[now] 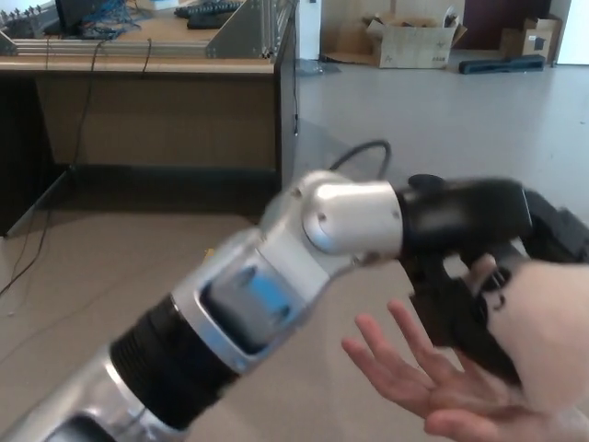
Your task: The robot extends its left hand to pick up an emotional support dumpling from the palm of a person and brings its hand down by its side. Then it extends its arm again to hand the dumpling back to the person.
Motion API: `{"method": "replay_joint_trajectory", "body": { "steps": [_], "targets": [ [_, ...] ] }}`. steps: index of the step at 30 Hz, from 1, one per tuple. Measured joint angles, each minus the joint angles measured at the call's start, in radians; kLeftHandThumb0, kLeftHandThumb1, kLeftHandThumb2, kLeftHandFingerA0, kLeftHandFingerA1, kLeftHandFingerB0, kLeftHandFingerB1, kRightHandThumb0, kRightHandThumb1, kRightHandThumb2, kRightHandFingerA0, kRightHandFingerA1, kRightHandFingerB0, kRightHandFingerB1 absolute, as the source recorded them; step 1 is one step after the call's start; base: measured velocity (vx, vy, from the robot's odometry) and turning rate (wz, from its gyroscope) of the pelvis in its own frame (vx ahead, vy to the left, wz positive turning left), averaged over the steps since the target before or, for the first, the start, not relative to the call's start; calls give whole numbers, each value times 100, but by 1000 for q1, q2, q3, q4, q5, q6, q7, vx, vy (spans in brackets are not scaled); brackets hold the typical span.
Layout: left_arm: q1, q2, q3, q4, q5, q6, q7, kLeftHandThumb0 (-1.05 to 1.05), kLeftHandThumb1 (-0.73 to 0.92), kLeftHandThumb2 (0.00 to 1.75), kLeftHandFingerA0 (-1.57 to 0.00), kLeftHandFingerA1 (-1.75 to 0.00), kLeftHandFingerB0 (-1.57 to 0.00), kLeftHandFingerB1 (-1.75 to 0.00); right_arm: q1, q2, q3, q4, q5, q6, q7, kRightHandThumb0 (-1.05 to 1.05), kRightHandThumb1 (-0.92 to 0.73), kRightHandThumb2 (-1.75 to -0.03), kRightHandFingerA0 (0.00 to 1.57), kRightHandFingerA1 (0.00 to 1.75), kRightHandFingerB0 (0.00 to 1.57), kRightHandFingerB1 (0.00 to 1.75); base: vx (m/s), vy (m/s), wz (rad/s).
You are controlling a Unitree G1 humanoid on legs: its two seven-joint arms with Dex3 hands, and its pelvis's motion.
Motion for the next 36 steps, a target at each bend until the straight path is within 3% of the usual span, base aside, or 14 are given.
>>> {"method": "replay_joint_trajectory", "body": {
  "steps": [2, 13, 15, 16, 19, 20, 22, 26, 29, 30, 31, 32, 35, 36],
  "targets": [
    [14, -7, -11, -4, 13, -1, 3, -15, 72, 75, -69, -159, -73, -129, 0, -1, 0, 6, 0, -4, 6, -44, -66, -61, 99, 62, 56, 38, 0, 0, 0],
    [87, -17, -37, -12, 102, -18, 2, -18, 72, 72, -73, -146, -77, -119, 0, -7, 20, 5, -13, -6, 6, -45, -71, -62, 97, 74, 58, 40, 0, 0, 0],
    [88, -17, -38, -12, 109, -19, 0, -17, 73, 73, -72, -144, -78, -114, 0, -9, 24, 2, -17, -6, 6, -48, -71, -62, 92, 70, 58, 42, 0, 0, 0],
    [89, -15, -37, -13, 119, -19, -5, -16, 73, 77, -75, -140, -78, -107, 0, -13, 29, -2, -22, -6, 6, -47, -64, -60, 73, 43, 47, 35, 0, 0, 0],
    [90, -9, -31, -13, 126, -19, -14, -19, 72, 74, -77, -138, -79, -107, 0, -15, 31, -8, -25, -6, 5, -52, -58, -58, 62, 41, 35, 32, 0, 0, 0],
    [90, -2, -25, -12, 129, -19, -21, -18, 73, 70, -76, -129, -81, -97, 0, -15, 29, -10, -25, -6, 3, -62, -49, -78, 59, 54, 21, 40, 0, 0, 0],
    [88, 7, -15, -7, 132, -19, -29, -16, 73, 70, -79, -121, -82, -92, 0, -15, 24, -10, -24, -6, -1, -53, -56, -57, 65, 42, 24, 29, 0, 0, 0],
    [76, 37, 13, 9, 144, -19, -47, -17, 75, 69, -79, -104, -83, -84, -2, -13, 14, -12, -20, 0, -6, -62, -48, -76, 64, 54, 23, 40, 0, 0, 0],
    [64, 48, 33, 14, 157, -19, -54, -21, 76, 63, -93, -85, -89, -51, -6, -10, 9, -14, -19, 7, -12, -63, -47, -76, 63, 54, 24, 40, 0, 0, 0],
    [62, 51, 37, 14, 160, -19, -55, -29, 56, 94, -82, -81, -61, -62, -7, -10, 9, -14, -19, 8, -13, -57, -52, -57, 67, 45, 29, 31, 0, 0, 0],
    [61, 55, 41, 14, 164, -19, -56, -29, 56, 94, -82, -81, -61, -62, -7, -9, 9, -14, -19, 9, -13, -57, -52, -57, 67, 45, 29, 31, 0, 0, 0],
    [60, 58, 42, 13, 168, -19, -57, -59, 46, 74, -33, -46, -17, -38, -7, -8, 8, -14, -19, 10, -13, -66, -52, -81, 61, 53, 25, 42, 0, 0, 0],
    [46, 81, 39, 9, 185, -17, -71, -68, 45, 75, -18, -40, -7, -34, -7, -9, 12, -11, -20, 8, -9, -66, -53, -82, 59, 53, 25, 42, 0, 0, 0],
    [35, 89, 39, 10, 189, -17, -81, -90, 52, 64, 0, -18, 0, -14, -7, -10, 16, -8, -22, 6, -6, -53, -59, -58, 68, 43, 31, 31, 0, 0, 0]
  ]
}}
